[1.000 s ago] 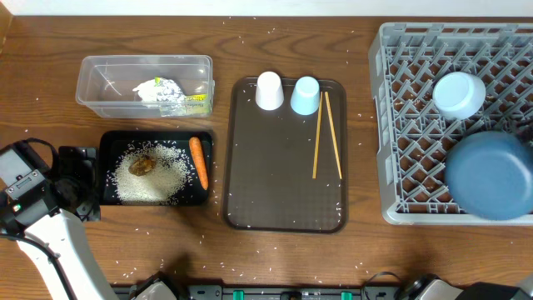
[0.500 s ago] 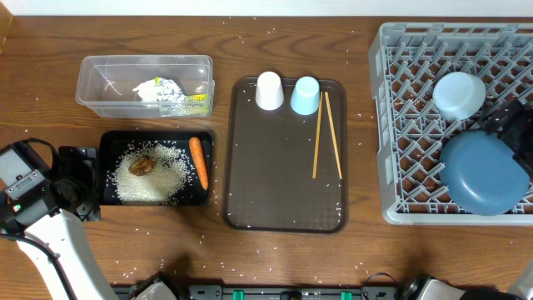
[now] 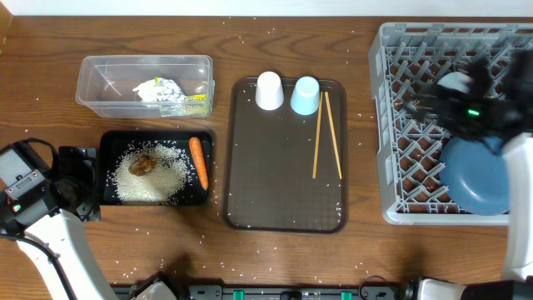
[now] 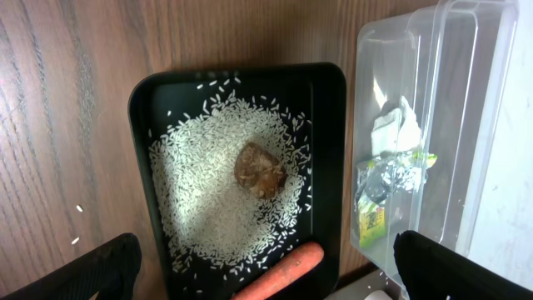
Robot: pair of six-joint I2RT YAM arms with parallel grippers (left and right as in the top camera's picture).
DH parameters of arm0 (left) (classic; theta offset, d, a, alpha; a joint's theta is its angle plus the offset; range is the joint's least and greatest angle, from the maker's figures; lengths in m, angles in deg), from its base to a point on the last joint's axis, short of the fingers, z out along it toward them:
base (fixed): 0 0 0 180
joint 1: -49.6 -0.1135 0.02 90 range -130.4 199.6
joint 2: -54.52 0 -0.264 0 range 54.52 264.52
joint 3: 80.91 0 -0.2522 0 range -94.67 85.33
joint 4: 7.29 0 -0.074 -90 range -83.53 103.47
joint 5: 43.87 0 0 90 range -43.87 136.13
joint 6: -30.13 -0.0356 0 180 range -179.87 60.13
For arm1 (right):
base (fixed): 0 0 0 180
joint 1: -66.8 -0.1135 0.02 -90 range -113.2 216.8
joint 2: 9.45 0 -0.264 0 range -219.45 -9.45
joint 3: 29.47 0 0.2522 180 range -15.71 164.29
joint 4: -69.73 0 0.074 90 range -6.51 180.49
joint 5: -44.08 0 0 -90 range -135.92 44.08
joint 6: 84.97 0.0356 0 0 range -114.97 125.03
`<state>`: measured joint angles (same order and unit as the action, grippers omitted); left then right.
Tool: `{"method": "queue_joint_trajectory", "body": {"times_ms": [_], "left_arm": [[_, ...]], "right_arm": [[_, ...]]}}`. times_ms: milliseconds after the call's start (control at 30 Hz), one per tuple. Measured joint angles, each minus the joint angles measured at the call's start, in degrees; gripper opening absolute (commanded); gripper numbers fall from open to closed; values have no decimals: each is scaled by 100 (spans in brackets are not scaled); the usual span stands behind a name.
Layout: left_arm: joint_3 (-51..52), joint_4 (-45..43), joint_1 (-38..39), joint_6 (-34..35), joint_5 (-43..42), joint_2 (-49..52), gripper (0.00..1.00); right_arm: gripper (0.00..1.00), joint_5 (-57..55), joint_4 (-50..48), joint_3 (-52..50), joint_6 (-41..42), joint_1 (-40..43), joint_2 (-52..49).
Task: Sort waste into correct bins and load items into the dishwasher rack
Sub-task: 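Raise the right gripper up away from the plate, then grasp the light blue cup on the brown tray with the right gripper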
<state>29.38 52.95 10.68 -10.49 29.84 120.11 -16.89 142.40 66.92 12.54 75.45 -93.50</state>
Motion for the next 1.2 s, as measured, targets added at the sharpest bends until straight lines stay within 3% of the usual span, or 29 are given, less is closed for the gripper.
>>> {"method": "queue_joint_trajectory", "body": {"times_ms": [200, 467, 700, 1200], "left_arm": [[0, -2, 0, 0, 0, 0, 98], [0, 0, 0, 0, 0, 0, 98], [0, 0, 0, 0, 0, 0, 98], [0, 0, 0, 0, 0, 0, 98]], "right_arm": [[99, -841, -1473, -70, 354, -1947, -258], [99, -2465, -3106, -74, 546, -3235, -1781], [99, -3193, -3683, -120, 551, -3373, -2629], [97, -3401, -4310, -127, 549, -3364, -3530]]}}
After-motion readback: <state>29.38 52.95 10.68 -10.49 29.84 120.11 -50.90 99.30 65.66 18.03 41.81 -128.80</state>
